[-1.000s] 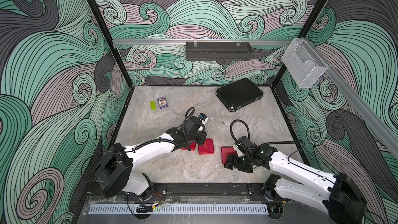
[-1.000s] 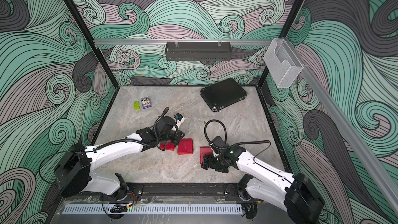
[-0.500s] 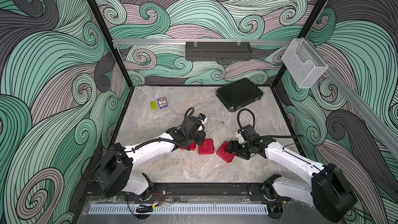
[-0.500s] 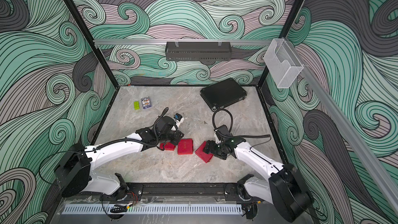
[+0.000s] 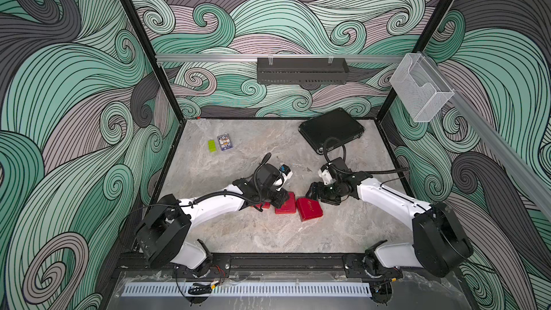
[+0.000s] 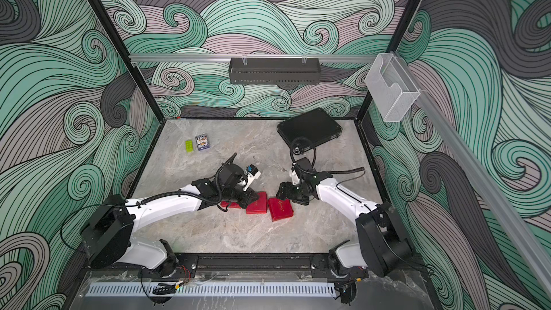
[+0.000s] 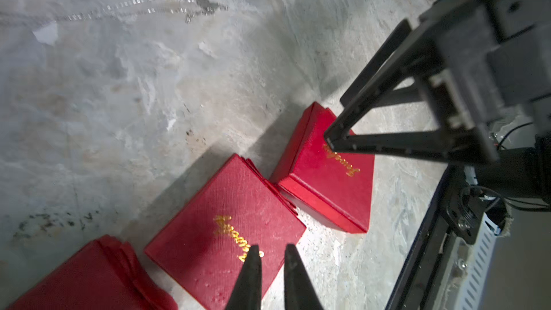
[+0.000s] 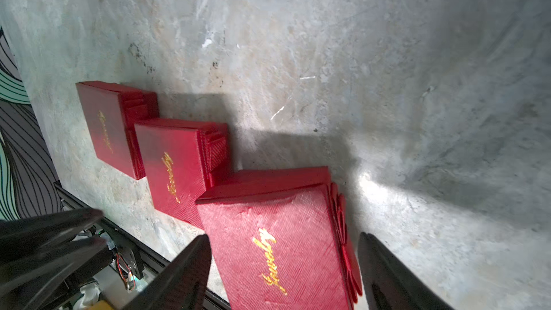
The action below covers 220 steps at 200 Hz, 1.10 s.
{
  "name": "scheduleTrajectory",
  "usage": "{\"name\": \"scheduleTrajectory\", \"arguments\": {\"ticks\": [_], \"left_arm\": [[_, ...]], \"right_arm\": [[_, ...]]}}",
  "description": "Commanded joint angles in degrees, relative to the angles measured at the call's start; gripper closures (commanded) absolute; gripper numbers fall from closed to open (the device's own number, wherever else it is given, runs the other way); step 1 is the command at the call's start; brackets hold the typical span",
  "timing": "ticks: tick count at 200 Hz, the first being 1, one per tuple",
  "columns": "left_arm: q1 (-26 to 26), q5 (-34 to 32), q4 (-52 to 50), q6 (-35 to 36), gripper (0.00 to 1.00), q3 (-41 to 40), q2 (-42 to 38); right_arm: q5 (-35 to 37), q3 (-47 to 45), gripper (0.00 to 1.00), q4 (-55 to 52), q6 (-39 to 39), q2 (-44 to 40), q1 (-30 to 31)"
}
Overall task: Take the necklace out of the lift-off lid jewelry box
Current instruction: Adjust the jewelry box at the center of the board.
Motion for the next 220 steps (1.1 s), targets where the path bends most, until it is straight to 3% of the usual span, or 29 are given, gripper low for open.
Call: {"name": "scheduleTrajectory", "arguments": {"ticks": [1, 36, 95, 143, 196, 220], "left_arm": [[-2.1, 2.4, 2.1, -6.3, 0.85, -2.8, -1.2], [-7.8, 1.2, 9.7, -14.7, 0.88, -8.4, -3.7], [-14.1, -7.4, 16.7, -17.8, 0.98, -9.0, 1.4], [-14.5, -13.0, 17.6, -18.6, 1.00, -8.2, 8.3], [-14.0, -23.9, 13.5, -17.6, 1.00, -6.4, 9.1], [-12.2, -24.3, 12.5, -16.3, 1.00, -4.2, 10.8]], "right_arm": [[1.1, 0.4, 0.19, -5.6, -3.1, -2.2, -0.2], [-0.2, -1.2, 0.19, -5.5, -4.4, -2.7, -0.2], [-3.8, -2.0, 0.19, -2.0, -4.6, -0.1, -0.2], [-4.8, -2.2, 0.19, -1.0, -5.0, 1.1, -0.2], [-5.1, -2.7, 0.19, -0.3, -4.7, 0.8, -0.2], [-5.5, -2.8, 0.19, 0.0, -4.4, 0.7, -0.2]]}}
